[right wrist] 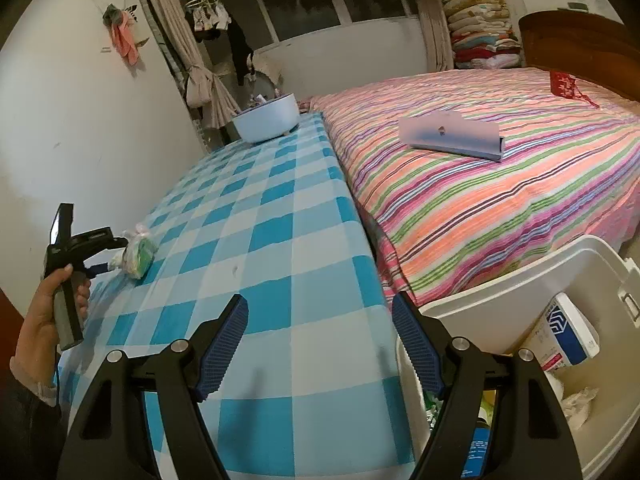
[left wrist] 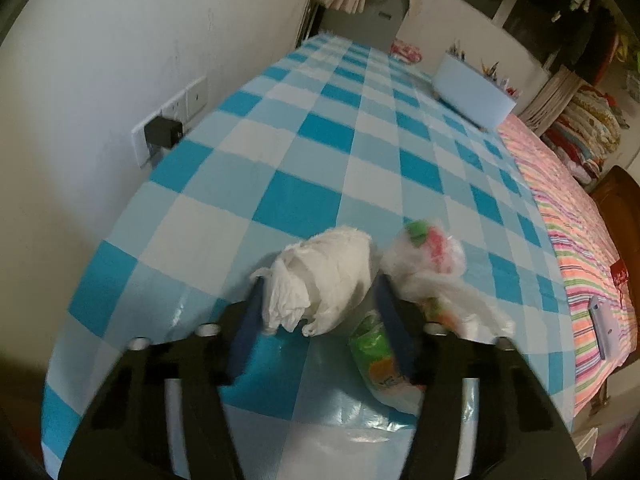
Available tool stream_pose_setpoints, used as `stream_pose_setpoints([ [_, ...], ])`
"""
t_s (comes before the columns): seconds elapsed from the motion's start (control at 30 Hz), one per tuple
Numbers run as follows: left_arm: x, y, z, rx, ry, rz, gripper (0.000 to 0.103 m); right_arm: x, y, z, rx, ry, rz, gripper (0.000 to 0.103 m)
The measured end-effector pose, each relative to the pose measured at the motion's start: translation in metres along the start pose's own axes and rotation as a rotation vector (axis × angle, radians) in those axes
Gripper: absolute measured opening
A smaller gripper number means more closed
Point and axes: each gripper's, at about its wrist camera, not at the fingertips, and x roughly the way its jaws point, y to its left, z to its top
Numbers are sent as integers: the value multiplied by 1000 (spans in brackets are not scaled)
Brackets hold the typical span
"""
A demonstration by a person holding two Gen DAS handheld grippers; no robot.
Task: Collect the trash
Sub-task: 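Lower the left tool onto the white tissue and grasp it, then reach the right tool to the clear plastic bag and grasp it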
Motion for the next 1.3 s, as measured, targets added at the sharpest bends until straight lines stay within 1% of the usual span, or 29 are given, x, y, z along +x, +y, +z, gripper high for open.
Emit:
stream_pose_setpoints([
  [0.03,4,3,-1,-10,9,3,40,0,1,0,-4,0,2,72],
  [0.07,5,4,-1,-14,5,2,39,1,0,-1,-5,0,3,72],
  [0.13,6,6,-1,-12,1,-5,29,2,2,-2,-15,-3,9,72],
  [0.17,5,7,-1,-12,-3,-11,28,1,4,-2,-21,-7,14,72],
  [0.23,4,7,-2,-4,-11,-16,22,2,6,-4,-27,-8,18,72],
  [0.3,2,6,-4,11,-21,-15,20,3,8,-5,-36,-11,24,72],
  [0.47,-10,4,-12,28,-38,-28,19,5,15,-3,-51,-12,53,72],
  [0.57,-23,5,-19,24,-56,-41,18,10,20,2,-49,1,100,72],
  [0.6,-28,5,-21,22,-60,-45,18,16,26,8,-54,12,136,72],
  [0.67,-40,6,-28,16,-75,-53,18,19,28,11,-59,15,155,72],
  [0.73,-53,8,-34,3,-89,-67,18,27,38,18,-77,27,200,72],
  [0.8,-65,9,-39,-14,-107,-83,19,32,45,22,-92,38,226,72],
  [0.83,-73,9,-44,-21,-124,-89,19,39,54,27,-108,51,249,72],
  [0.9,-84,8,-52,-23,-150,-83,19,43,63,30,-122,66,267,72],
  [0.93,-92,7,-59,-19,-167,-77,19,52,75,35,-144,95,292,72],
  [1.0,-100,8,-67,-21,-187,-73,19,57,85,39,-160,114,307,72],
  [1.03,-103,8,-68,-20,-190,-71,19,72,101,43,-193,147,322,72],
  [1.1,-108,7,-71,-11,-198,-68,19,78,111,46,-205,163,330,72],
  [1.13,-113,7,-71,-5,-207,-66,19,94,126,49,-226,202,336,72],
  [1.2,-121,8,-71,9,-225,-60,19,101,137,49,-232,218,342,72],
  [1.23,-125,9,-70,10,-236,-59,19,118,151,53,-238,249,353,72],
  [1.27,-128,10,-70,9,-242,-59,19,117,160,51,-240,252,352,72],
  [1.3,-132,11,-70,7,-251,-61,19,129,172,53,-243,270,353,72],
])
